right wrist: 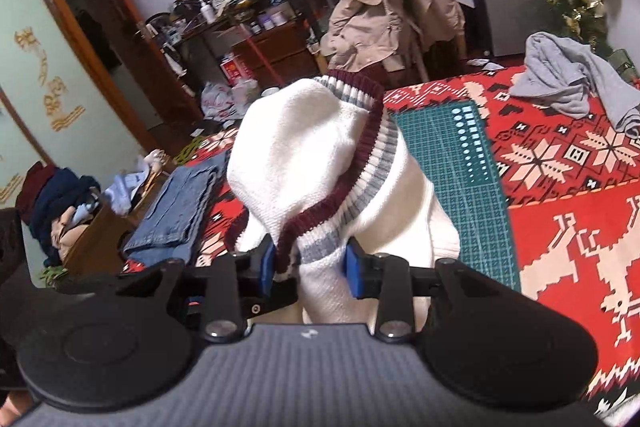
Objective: Fold clothes
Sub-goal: 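Lift the sweater with both tools and carry it over the green mat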
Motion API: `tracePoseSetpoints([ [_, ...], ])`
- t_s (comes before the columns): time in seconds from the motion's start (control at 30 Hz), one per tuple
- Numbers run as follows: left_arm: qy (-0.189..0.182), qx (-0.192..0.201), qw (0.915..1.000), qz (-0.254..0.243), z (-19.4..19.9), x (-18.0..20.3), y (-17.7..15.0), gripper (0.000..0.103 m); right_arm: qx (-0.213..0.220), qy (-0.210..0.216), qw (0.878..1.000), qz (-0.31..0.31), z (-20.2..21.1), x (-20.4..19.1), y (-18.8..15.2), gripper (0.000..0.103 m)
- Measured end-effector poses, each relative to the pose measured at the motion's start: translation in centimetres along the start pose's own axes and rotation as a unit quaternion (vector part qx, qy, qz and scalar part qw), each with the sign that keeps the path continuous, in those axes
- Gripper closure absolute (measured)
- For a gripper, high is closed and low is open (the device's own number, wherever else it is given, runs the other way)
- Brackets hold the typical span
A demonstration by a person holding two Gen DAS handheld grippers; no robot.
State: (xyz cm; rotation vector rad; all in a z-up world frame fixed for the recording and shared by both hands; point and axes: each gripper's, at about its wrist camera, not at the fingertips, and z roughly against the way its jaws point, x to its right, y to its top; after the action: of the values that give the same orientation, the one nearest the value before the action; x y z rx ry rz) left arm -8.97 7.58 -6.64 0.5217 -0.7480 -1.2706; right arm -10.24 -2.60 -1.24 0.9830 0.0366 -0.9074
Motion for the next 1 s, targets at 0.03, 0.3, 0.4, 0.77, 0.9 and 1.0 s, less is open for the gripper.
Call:
tracePoseSetpoints([
  [0.03, -0.002, -0.001, 1.0, 0.003, -0.2, -0.1, -0.3, 0.08, -0.002, -0.001, 1.0, 0.004, 0.2, -0.1, -0.2, 0.064],
  [0.3, -0.033, 0.016, 0.9993, 0.009, -1.0, -0.4, -2.2, 0.08, -0.01, -0.024, 1.0, 0.019, 0.7, 0.6, -2.2, 0.064],
  [0.4, -0.033, 0.04, 0.9986, -0.013, -0.4, 0.2, -2.0, 0.08, 0.012, -0.028, 0.999, 0.035, 1.2, 0.9, -2.4, 0.067],
  [0.77, -0.055, 0.103, 0.9931, 0.0, 0.3, -0.2, 1.0, 0.077, 0.09, -0.019, 0.994, 0.064, 2.2, 0.5, 0.9, 0.079],
  [0.9, -0.055, 0.123, 0.9908, 0.001, -0.1, -0.8, 2.2, 0.07, 0.105, -0.026, 0.993, 0.048, 1.4, 1.2, 4.1, 0.082],
  [1.0, -0.054, 0.131, 0.99, 0.002, -0.5, -1.4, 2.8, 0.062, 0.114, -0.029, 0.992, 0.034, 0.1, 2.6, 6.6, 0.082],
])
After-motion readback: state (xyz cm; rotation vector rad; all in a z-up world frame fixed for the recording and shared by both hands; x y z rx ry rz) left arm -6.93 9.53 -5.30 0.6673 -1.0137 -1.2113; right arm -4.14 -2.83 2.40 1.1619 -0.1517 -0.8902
